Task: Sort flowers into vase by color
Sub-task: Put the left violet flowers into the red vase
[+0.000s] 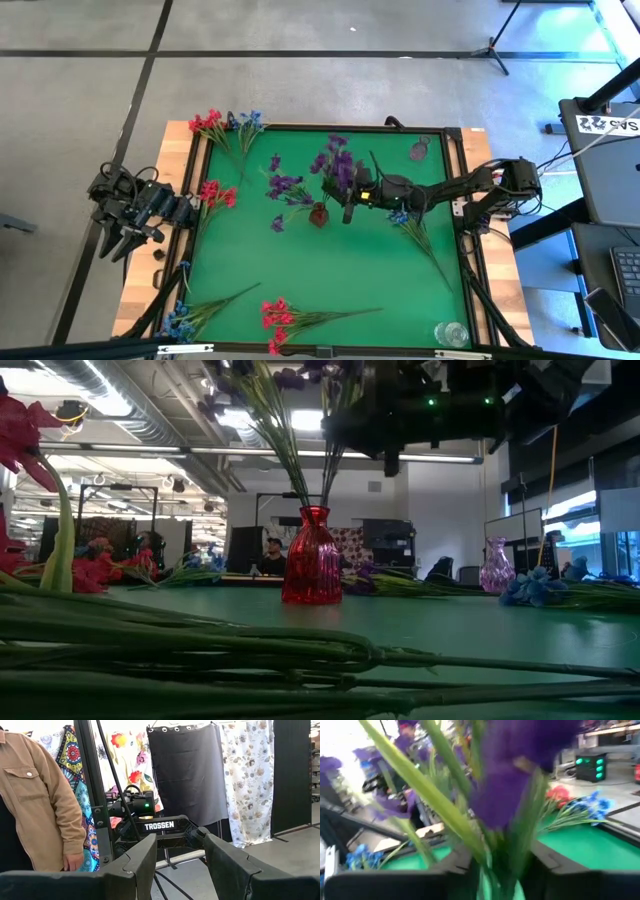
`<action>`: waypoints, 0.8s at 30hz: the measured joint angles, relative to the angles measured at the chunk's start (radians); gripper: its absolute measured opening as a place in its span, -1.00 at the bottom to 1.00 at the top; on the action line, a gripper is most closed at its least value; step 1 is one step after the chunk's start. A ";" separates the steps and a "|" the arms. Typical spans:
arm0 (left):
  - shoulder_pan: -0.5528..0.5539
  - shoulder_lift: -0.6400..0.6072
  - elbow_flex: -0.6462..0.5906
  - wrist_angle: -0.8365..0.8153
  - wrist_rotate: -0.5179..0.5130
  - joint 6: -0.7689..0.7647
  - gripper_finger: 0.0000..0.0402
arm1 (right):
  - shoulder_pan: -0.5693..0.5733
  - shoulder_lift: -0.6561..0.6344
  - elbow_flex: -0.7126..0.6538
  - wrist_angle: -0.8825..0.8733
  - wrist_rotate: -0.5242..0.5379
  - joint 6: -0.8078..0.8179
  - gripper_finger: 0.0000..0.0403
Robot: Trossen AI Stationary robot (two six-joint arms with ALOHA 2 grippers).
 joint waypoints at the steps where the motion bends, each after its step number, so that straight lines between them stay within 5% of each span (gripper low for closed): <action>1: 0.000 0.000 0.000 0.000 0.000 0.000 -0.20 | 0.000 0.000 0.016 -0.035 -0.009 -0.005 -0.37; 14: 0.000 0.000 0.000 0.000 0.000 0.000 -0.20 | 0.000 0.000 0.326 -0.622 -0.061 -0.044 0.42; 24: 0.000 0.000 0.000 0.000 0.000 0.000 -0.20 | 0.000 0.000 0.549 -1.018 -0.094 -0.070 0.54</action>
